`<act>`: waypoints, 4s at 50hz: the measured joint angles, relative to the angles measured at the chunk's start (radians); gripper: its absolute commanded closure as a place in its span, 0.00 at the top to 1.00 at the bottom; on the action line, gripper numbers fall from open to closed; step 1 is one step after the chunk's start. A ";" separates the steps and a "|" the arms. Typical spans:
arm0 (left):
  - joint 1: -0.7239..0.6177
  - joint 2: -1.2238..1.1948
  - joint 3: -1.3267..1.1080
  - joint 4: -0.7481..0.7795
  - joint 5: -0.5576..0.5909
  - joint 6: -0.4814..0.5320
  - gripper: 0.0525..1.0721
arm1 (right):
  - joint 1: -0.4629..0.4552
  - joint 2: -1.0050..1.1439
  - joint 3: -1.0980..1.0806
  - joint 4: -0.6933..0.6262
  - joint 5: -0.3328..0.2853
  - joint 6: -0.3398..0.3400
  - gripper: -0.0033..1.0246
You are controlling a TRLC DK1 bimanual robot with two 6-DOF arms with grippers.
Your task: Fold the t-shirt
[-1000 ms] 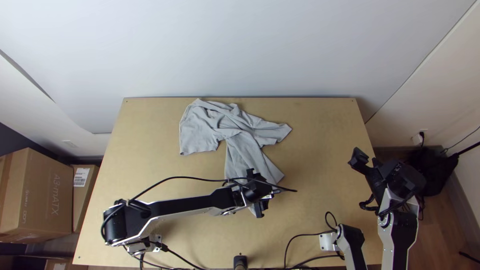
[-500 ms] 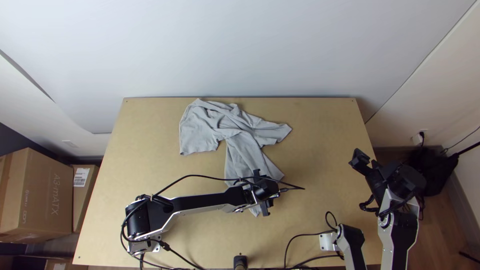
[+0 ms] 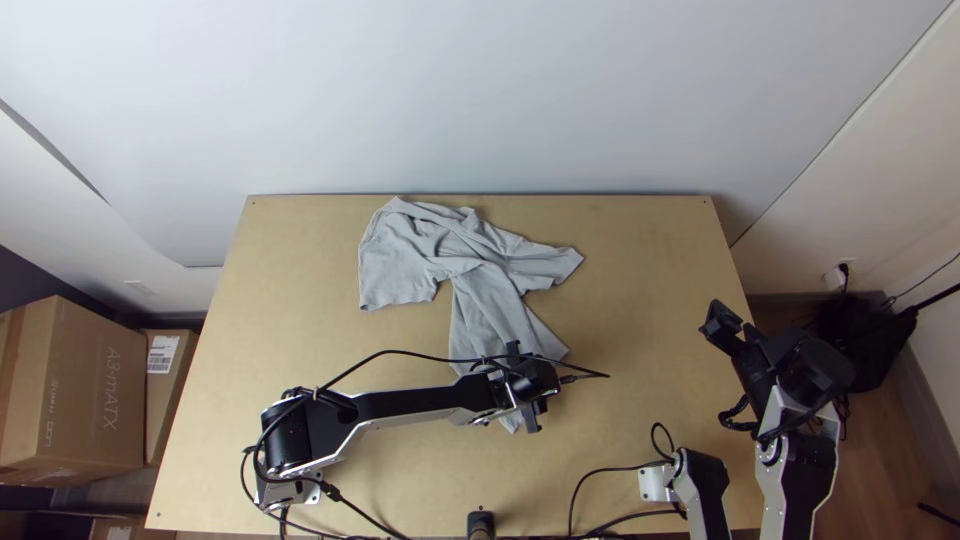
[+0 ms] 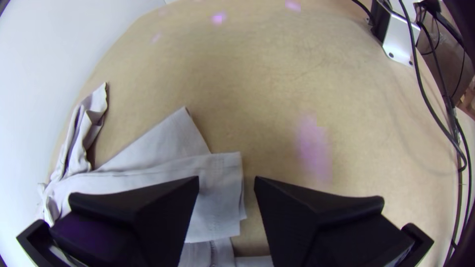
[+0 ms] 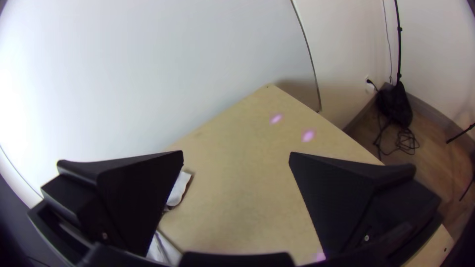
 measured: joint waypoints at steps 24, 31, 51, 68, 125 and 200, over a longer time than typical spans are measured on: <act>0.000 0.026 0.019 0.019 0.000 -0.019 0.47 | 0.000 -0.006 0.000 -0.005 0.000 0.011 0.96; -0.001 0.033 0.027 0.025 -0.001 -0.026 0.47 | 0.000 -0.006 0.000 -0.005 0.000 0.019 0.96; -0.003 0.061 0.065 -0.005 -0.049 -0.058 0.03 | 0.000 -0.006 0.000 -0.005 0.000 0.019 0.96; 0.073 -0.141 0.036 -0.160 -0.048 -0.090 0.03 | 0.008 0.020 0.000 -0.008 -0.008 0.022 0.96; 0.619 -1.189 -0.266 -0.512 -0.037 -0.132 0.03 | 0.608 0.978 0.839 -0.147 0.004 0.126 0.96; 0.514 -1.625 -0.528 -0.958 0.119 -0.057 0.02 | 0.907 2.033 1.581 0.038 0.246 -0.074 0.62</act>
